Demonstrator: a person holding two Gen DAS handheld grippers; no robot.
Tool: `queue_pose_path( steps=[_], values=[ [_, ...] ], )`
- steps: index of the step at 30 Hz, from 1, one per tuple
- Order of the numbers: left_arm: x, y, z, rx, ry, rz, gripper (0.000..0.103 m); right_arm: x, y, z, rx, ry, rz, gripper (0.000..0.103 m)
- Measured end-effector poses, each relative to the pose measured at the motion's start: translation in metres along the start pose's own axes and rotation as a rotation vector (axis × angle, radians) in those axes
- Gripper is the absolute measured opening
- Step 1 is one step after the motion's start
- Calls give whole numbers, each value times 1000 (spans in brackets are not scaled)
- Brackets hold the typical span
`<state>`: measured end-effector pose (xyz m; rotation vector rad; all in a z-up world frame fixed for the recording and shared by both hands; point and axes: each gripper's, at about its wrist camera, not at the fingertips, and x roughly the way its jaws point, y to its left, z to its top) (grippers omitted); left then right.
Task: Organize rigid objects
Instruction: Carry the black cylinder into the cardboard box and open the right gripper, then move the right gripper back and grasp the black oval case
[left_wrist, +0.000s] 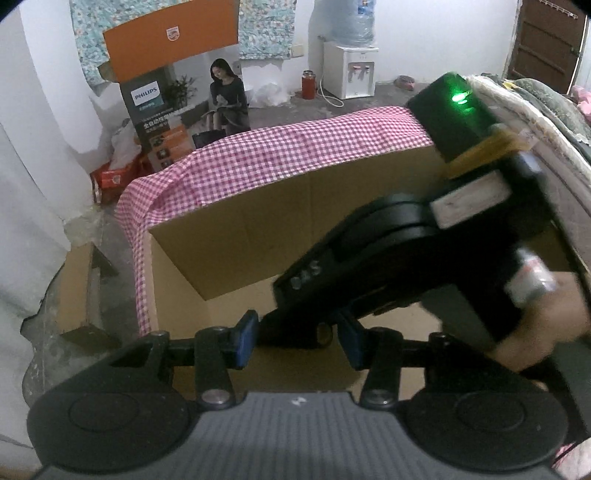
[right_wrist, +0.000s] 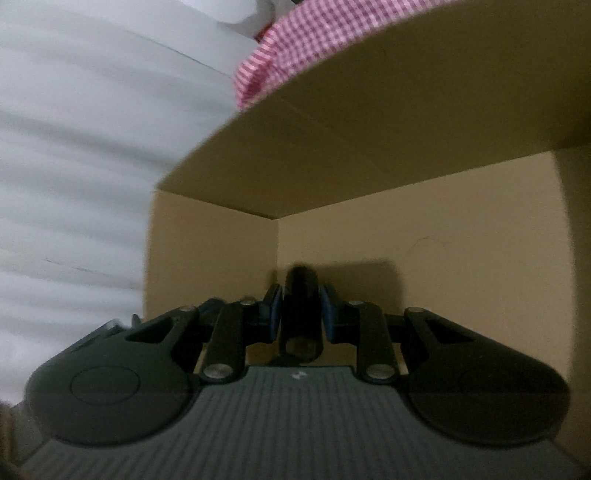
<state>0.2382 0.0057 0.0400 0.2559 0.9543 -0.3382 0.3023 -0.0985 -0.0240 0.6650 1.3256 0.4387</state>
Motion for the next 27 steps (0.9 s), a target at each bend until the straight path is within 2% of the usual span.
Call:
queue_pose_path(
  steps=[3, 7, 11, 19, 23, 27],
  values=[
    [3, 3, -1, -6, -3, -5, 51, 6, 4, 3, 15, 22, 8, 26],
    [-2, 7, -3, -17, -20, -19, 55, 5, -6, 12, 27, 23, 7, 42],
    [-17, 8, -5, -37, -53, -27, 59, -17, -7, 10, 18, 0, 37, 43],
    [-73, -7, -17, -56, -157, -56, 68, -99, -8, -17, -30, -82, 140, 43],
    [-106, -25, -30, -48, -224, -75, 74, -138, -14, -43, -75, -153, 207, 44],
    [-132, -54, -49, -23, -284, -125, 79, -202, -32, -87, -127, -244, 264, 44]
  ],
)
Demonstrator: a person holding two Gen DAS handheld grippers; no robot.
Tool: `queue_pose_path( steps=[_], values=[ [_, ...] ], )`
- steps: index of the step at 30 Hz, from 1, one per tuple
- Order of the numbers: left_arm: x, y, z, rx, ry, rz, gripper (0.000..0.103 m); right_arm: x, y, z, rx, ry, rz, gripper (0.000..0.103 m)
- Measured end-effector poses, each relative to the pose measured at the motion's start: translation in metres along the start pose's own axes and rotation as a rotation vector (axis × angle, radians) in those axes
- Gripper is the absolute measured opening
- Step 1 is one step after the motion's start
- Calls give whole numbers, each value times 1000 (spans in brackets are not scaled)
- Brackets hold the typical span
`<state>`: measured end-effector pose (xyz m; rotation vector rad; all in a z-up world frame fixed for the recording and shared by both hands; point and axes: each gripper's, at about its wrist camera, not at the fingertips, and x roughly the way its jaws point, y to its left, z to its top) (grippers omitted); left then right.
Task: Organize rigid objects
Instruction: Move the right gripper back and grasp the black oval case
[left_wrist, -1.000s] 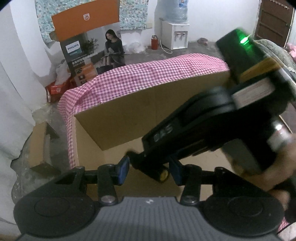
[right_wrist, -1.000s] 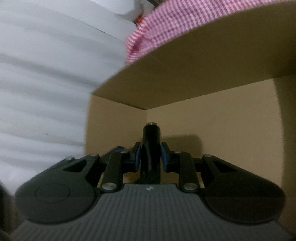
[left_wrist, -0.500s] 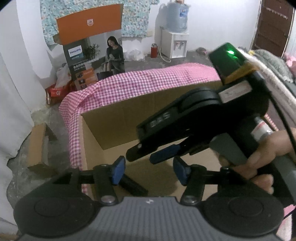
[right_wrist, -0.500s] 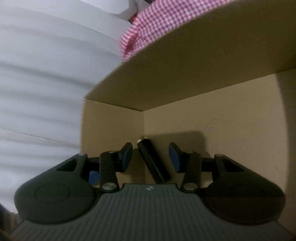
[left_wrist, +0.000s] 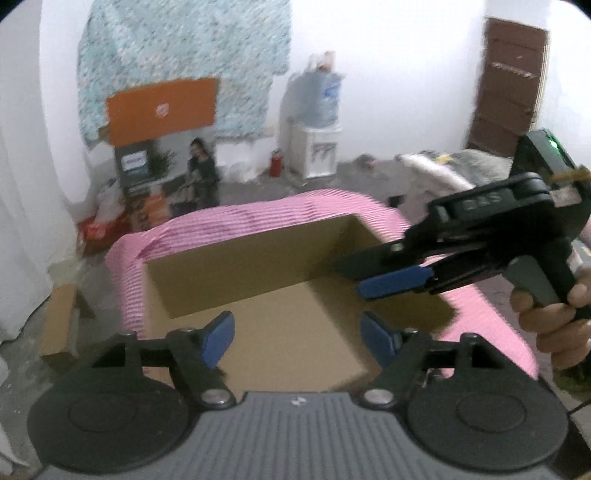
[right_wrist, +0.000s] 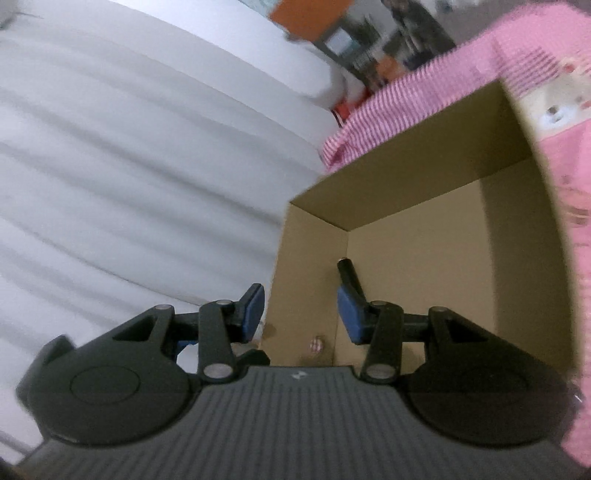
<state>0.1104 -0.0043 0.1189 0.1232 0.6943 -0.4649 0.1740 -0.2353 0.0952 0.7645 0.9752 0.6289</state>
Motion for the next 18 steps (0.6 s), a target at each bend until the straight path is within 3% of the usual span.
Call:
queue_pose_path(
  steps=[3, 7, 13, 18],
  values=[
    [-9, -29, -16, 29, -20, -49, 79, -40, -7, -25, -27, -51, -5, 44],
    [-2, -68, -41, 60, -17, -111, 79, -79, -34, -66, -42, -127, -82, 44],
    [39, -120, -76, 125, 51, -180, 78, -81, -94, -115, 3, -161, -232, 43],
    [86, -148, -90, 181, 130, -175, 55, -63, -137, -129, 95, -128, -271, 37]
  ],
)
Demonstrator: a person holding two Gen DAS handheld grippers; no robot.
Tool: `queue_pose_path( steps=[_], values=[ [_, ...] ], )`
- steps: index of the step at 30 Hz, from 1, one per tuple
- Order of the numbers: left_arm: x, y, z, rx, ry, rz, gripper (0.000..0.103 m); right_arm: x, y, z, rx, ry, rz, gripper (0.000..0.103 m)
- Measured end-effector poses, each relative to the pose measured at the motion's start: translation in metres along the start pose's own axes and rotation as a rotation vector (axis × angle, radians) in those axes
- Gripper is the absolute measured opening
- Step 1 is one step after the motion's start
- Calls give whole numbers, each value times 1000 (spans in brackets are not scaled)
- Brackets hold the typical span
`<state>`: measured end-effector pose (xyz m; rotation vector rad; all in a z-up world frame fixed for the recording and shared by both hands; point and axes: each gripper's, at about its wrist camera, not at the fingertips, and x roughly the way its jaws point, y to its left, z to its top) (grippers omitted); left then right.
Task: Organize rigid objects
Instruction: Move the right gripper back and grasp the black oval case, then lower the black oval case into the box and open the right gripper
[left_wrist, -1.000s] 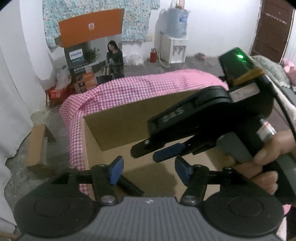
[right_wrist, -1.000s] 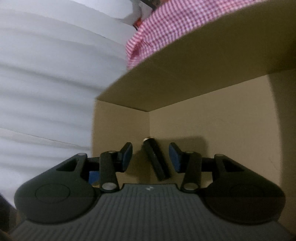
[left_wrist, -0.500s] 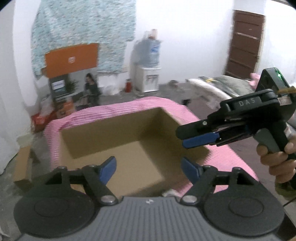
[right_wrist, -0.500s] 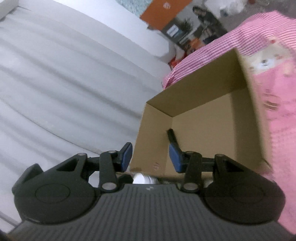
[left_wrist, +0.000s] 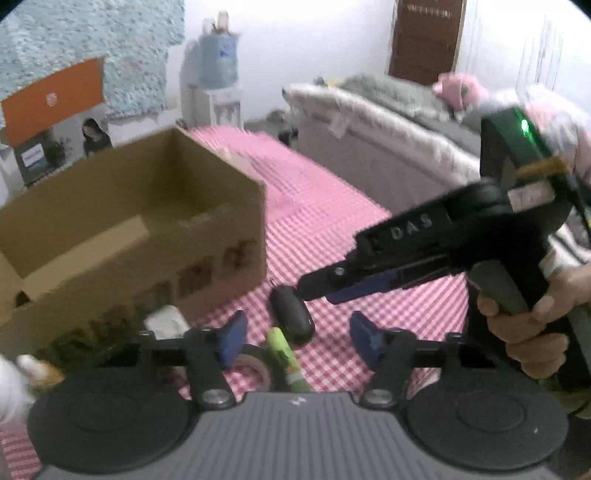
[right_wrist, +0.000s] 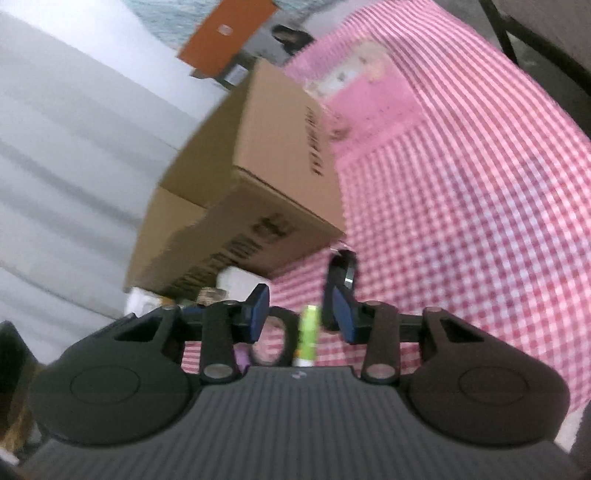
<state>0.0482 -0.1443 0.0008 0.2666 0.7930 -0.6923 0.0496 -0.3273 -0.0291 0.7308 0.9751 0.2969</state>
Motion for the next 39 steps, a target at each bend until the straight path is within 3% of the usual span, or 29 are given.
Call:
queue_pose_path(
  steps=[5, 9, 20, 30, 39],
  values=[
    [39, -1, 2, 8, 65, 12, 43, 21, -14, 6, 18, 38, -24, 25],
    [60, 6, 4, -1, 111, 25, 43, 41, -21, 10, 44, 70, -26, 17],
    [76, 22, 7, -46, 152, 1, 37, 44, -29, 30, 98, 92, 130, 16],
    [81, 17, 11, -25, 141, 32, 32, 68, -18, 38, 45, 89, 53, 16],
    [76, 9, 14, -10, 126, 27, 32, 65, -23, 33, 80, 56, 63, 16]
  ],
)
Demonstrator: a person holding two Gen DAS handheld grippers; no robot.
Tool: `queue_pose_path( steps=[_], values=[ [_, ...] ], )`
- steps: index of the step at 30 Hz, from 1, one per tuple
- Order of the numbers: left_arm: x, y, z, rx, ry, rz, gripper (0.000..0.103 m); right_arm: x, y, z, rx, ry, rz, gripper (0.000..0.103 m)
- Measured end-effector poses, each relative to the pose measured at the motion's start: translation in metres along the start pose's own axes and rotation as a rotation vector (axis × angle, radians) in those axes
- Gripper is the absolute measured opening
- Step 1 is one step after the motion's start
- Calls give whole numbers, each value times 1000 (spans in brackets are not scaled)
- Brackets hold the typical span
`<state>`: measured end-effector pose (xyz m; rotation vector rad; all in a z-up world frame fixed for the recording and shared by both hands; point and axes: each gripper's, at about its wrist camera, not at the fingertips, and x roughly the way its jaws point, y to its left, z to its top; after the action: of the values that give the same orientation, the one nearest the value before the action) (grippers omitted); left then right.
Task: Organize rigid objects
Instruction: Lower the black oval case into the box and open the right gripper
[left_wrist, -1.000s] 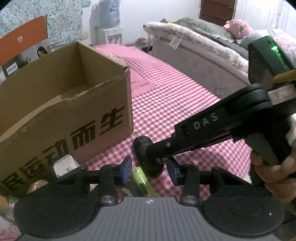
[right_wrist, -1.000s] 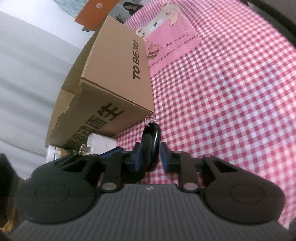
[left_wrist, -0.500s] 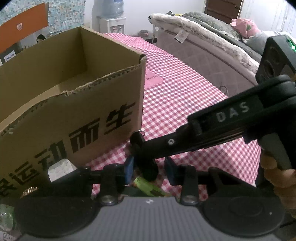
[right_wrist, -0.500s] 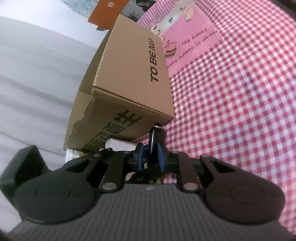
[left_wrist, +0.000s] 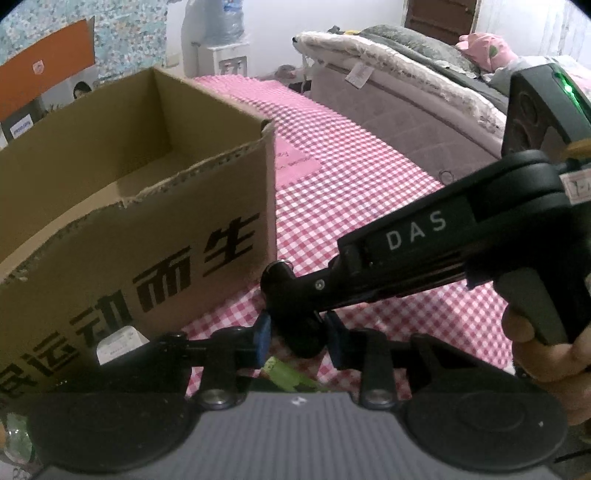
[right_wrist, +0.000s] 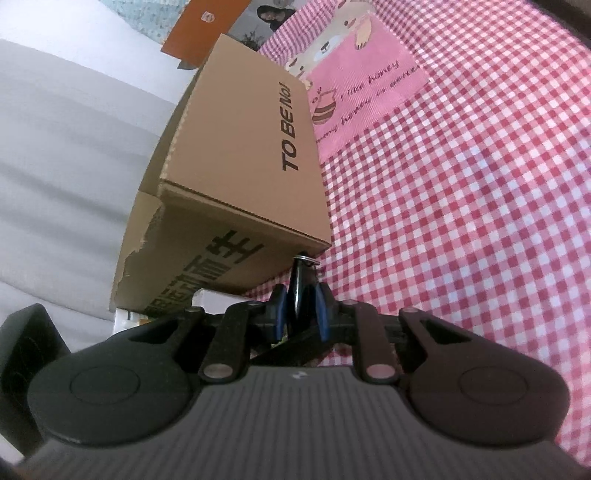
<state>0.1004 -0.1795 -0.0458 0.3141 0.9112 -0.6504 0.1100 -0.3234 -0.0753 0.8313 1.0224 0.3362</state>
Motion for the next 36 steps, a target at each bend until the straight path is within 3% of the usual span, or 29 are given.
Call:
queue_pose_path(
  steps=[6, 14, 22, 28, 32, 36],
  values=[
    [-24, -10, 1, 32, -52, -3, 32, -28, 14, -10, -25, -50, 6, 16],
    [-81, -23, 5, 62, -181, 29, 32, -76, 58, -24, -127, -143, 30, 16],
    [-146, 0, 14, 26, -286, 134, 33, -90, 129, -16, -279, -165, 120, 16],
    [-174, 47, 26, -37, -277, 231, 33, -58, 188, 11, -383, -89, 198, 16],
    [-169, 90, 38, -97, -203, 258, 33, -17, 212, 35, -364, 10, 227, 16],
    [-150, 142, 43, -161, -106, 231, 33, 42, 226, 61, -304, 133, 199, 16]
  ],
)
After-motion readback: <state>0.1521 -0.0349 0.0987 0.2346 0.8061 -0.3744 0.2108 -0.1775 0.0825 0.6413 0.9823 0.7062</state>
